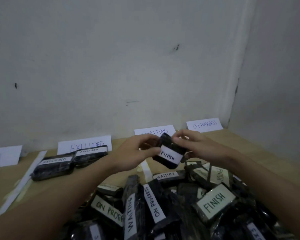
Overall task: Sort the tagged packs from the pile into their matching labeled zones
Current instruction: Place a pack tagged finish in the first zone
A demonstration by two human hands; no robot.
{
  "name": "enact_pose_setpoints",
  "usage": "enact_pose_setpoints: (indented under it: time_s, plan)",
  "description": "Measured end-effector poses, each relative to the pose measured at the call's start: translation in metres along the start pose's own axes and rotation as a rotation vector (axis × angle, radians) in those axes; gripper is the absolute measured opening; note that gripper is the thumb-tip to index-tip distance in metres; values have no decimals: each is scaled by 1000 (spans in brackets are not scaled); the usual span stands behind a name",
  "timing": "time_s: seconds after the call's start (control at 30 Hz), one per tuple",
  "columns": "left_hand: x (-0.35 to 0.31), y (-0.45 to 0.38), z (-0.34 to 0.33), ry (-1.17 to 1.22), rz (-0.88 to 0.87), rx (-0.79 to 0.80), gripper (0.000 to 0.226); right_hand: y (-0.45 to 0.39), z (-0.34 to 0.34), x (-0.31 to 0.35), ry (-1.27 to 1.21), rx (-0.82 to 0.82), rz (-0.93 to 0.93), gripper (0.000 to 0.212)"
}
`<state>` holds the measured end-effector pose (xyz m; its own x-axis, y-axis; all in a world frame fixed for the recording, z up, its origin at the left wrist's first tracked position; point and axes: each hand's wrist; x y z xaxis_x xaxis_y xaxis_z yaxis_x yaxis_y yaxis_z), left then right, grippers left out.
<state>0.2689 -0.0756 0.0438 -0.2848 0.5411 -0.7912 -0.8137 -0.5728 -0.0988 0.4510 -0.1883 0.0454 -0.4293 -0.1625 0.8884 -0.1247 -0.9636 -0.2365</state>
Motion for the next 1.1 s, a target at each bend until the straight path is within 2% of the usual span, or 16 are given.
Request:
enact_pose_setpoints:
  time_s: [0.1,0.23,0.47,0.53,0.57,0.6,0.67,0.73,0.87,1.1]
  plan:
    - [-6,6,11,181,72,-26,26,-2,-8,13,-174,-89,-7,31]
    - [-7,15,20,281,115,-73,26,-5,-22,25,-320,-124,-31,37]
    - [1,29,29,304,149,-99,23,-10,-43,33,-300,-125,-57,36]
    - [4,32,32,300,151,-124,22,-13,-50,32,-187,-179,-28,33]
    - [7,34,34,289,156,-141,21,-13,-54,30,-36,-209,31,31]
    - [10,36,36,274,166,-165,21,-13,-58,28,184,-231,131,32]
    - [18,43,44,262,192,-217,21,-13,-71,26,613,-236,410,46]
    - [24,50,53,262,233,-255,20,-16,-86,26,888,-205,602,61]
    - [45,81,88,251,288,-363,19,-45,-138,45,982,-129,734,68]
    - [107,164,173,132,364,-574,22,-111,-254,84,900,26,894,60]
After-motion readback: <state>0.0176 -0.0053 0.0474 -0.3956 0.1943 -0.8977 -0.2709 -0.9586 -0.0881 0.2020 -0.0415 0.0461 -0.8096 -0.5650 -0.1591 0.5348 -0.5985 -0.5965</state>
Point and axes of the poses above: each hand's wrist, its own y-axis away from the middle knuckle, its own z-axis out of the back of the hand, x = y × z, and after that the axes turned 10 degrees about z, right-handed
